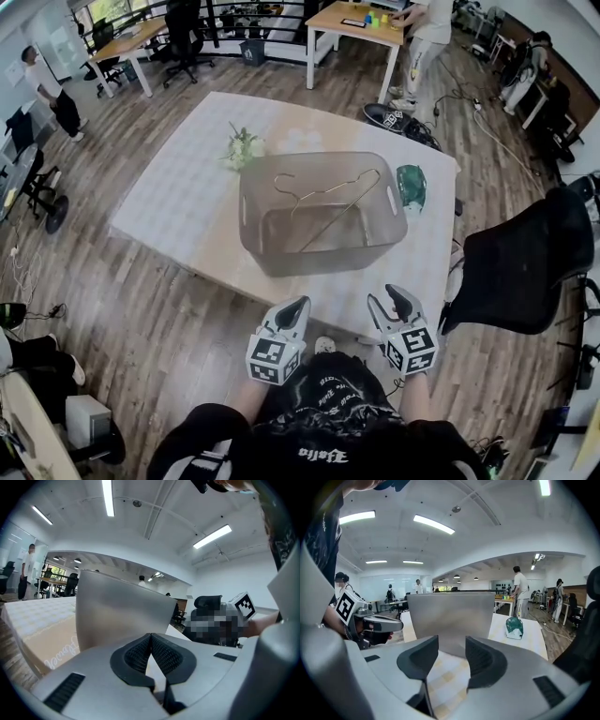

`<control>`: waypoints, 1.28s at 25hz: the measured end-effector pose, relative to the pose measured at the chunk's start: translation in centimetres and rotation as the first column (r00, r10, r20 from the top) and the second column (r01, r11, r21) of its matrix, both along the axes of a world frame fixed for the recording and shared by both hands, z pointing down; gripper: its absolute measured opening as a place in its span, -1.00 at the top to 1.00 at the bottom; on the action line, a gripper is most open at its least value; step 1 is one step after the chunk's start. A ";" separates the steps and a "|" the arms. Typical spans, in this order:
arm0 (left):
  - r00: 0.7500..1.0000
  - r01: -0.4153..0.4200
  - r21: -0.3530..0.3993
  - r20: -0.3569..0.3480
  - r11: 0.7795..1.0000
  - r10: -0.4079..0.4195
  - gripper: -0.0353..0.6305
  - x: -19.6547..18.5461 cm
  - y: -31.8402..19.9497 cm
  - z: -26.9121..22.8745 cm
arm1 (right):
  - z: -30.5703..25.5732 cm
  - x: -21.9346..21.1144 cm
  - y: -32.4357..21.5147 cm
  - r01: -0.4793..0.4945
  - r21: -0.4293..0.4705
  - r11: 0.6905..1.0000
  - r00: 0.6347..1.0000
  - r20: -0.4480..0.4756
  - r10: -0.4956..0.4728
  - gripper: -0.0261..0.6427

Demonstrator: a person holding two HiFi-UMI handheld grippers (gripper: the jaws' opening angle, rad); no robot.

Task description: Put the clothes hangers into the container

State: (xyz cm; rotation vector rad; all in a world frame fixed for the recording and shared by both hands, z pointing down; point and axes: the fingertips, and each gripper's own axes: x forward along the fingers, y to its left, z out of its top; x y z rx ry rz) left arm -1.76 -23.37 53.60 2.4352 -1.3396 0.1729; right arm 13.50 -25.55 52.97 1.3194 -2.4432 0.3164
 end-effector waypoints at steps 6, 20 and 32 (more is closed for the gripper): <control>1.000 -0.019 -0.042 0.022 0.999 0.020 0.83 0.0 0.0 1.4 | 0.4 -0.9 -0.2 -0.055 0.003 0.998 0.998 0.011 0.055 0.46; 0.999 -0.031 -0.029 0.012 0.999 0.031 0.83 -0.3 0.4 0.8 | -0.3 -1.6 0.3 -0.111 0.003 0.994 0.988 0.110 0.110 0.89; 0.999 0.047 -0.041 0.012 0.998 -0.047 0.83 -2.6 0.0 1.6 | 0.2 -1.5 -1.1 -0.132 0.035 0.991 0.991 0.021 0.131 0.90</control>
